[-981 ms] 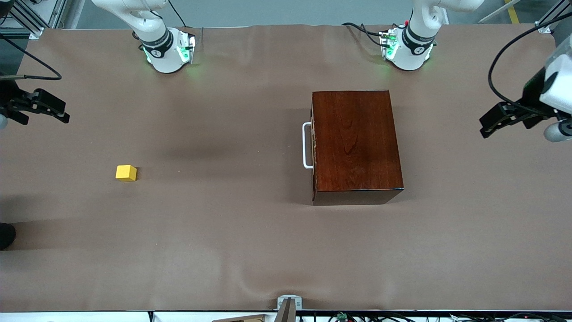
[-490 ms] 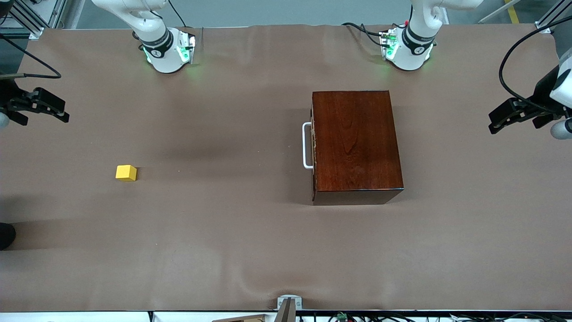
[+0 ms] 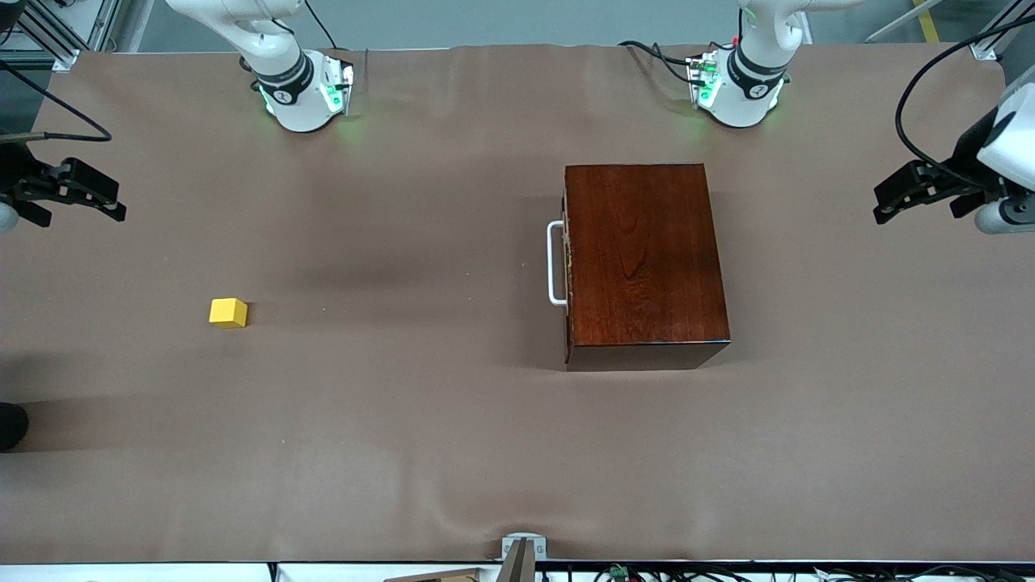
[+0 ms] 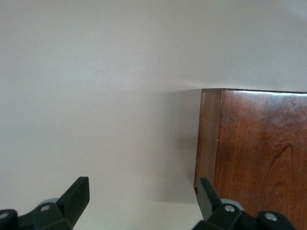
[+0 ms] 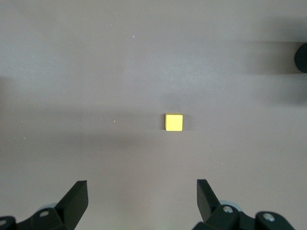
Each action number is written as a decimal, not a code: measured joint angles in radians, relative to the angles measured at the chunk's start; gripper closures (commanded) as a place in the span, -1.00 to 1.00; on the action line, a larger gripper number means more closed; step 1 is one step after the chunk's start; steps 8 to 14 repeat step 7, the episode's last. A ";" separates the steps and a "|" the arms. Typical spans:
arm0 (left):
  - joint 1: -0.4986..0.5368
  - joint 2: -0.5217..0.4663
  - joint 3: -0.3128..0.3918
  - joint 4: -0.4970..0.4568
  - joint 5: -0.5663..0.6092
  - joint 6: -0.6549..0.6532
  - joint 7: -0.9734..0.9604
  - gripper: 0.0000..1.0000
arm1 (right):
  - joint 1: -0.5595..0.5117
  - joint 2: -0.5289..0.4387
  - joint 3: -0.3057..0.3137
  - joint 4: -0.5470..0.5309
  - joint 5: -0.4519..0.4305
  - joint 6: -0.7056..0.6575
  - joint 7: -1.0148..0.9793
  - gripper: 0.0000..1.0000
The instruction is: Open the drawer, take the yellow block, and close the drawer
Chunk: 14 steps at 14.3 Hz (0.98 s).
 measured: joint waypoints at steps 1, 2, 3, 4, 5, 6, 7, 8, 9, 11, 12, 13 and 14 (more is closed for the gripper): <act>0.001 -0.002 0.000 0.000 0.000 0.000 0.009 -1.00 | 0.000 0.000 0.000 0.000 0.000 0.000 0.000 -1.00; 0.002 -0.004 0.000 0.000 0.000 0.001 0.017 -1.00 | 0.000 0.000 0.000 0.000 0.000 0.000 0.000 -1.00; 0.004 -0.005 0.000 0.001 0.000 0.001 0.020 -1.00 | 0.000 0.000 0.000 0.000 0.000 0.000 0.000 -1.00; 0.006 -0.005 0.000 0.001 0.000 0.002 0.020 -1.00 | 0.000 0.000 0.000 0.000 0.000 0.000 0.000 -1.00; 0.007 -0.005 0.000 0.001 0.000 0.002 0.020 -1.00 | 0.000 0.000 0.000 0.000 0.000 0.000 0.000 -1.00; 0.007 -0.005 0.000 0.001 0.000 0.002 0.020 -1.00 | 0.000 0.000 0.000 0.000 0.000 0.000 0.000 -1.00; 0.007 -0.005 0.000 0.001 0.000 0.002 0.020 -1.00 | 0.000 0.000 0.000 0.000 0.000 0.000 0.000 -1.00; 0.007 -0.005 0.000 0.001 0.000 0.002 0.020 -1.00 | 0.000 0.000 0.000 0.000 0.000 0.000 0.000 -1.00; 0.007 -0.005 0.000 0.001 0.000 0.002 0.020 -1.00 | 0.000 0.000 0.000 0.000 0.000 0.000 0.000 -1.00; 0.007 -0.005 0.000 0.001 0.000 0.002 0.020 -1.00 | 0.000 0.000 0.000 0.000 0.000 0.000 0.000 -1.00; 0.007 -0.005 0.000 0.001 0.000 0.002 0.020 -1.00 | 0.000 0.000 0.000 0.000 0.000 0.000 0.000 -1.00; 0.007 -0.005 0.000 0.001 0.000 0.002 0.020 -1.00 | 0.000 0.000 0.000 0.000 0.000 0.000 0.000 -1.00; 0.007 -0.005 0.000 0.001 0.000 0.002 0.020 -1.00 | 0.000 0.000 0.000 0.000 0.000 0.000 0.000 -1.00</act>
